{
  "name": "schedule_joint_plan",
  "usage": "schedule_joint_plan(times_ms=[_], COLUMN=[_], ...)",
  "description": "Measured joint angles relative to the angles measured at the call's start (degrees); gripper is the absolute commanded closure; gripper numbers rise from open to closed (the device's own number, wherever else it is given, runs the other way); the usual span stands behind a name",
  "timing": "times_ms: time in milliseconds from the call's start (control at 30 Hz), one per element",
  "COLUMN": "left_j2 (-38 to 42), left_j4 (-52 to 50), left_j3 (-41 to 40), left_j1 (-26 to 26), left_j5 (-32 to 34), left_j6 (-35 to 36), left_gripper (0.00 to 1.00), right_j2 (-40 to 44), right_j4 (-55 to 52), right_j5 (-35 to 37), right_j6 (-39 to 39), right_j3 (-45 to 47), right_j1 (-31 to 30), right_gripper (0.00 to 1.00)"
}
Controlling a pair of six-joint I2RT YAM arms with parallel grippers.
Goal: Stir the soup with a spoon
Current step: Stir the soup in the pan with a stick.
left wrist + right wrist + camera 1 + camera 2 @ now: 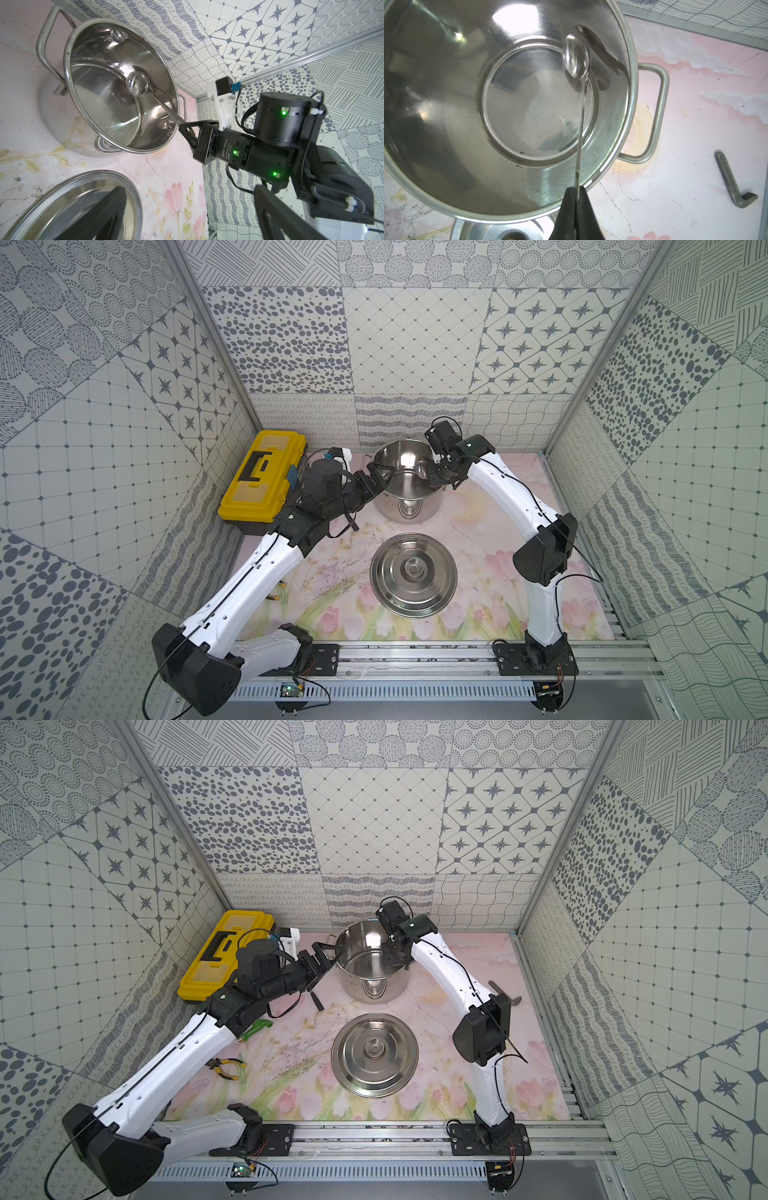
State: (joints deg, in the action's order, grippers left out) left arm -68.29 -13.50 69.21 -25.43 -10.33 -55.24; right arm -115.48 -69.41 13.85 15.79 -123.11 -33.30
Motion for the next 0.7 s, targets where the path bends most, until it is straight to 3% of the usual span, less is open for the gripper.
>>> schedule_joint_plan(times_ms=[267,467,700], left_j2=[-0.48,-0.61,-0.46], left_j4=[0.02,0.02,0.00], left_j3=[0.74,0.96,0.96], left_j1=[0.02,0.04,0.04], left_j5=[0.00,0.00,0.00], left_j6=[0.00,0.00,0.00], left_gripper=[0.00,0.01,0.01], right_j2=[7.87,8.44,2.99], right_j4=[-0.22,-0.13,-0.61], right_j5=[-2.01,-5.05,-6.34], right_j6=[-1.25,-0.72,0.59], right_j3=[6.78,7.10,-1.53], right_j1=[-0.61,-3.85,-7.17], right_gripper=[1.00,1.00,1.00])
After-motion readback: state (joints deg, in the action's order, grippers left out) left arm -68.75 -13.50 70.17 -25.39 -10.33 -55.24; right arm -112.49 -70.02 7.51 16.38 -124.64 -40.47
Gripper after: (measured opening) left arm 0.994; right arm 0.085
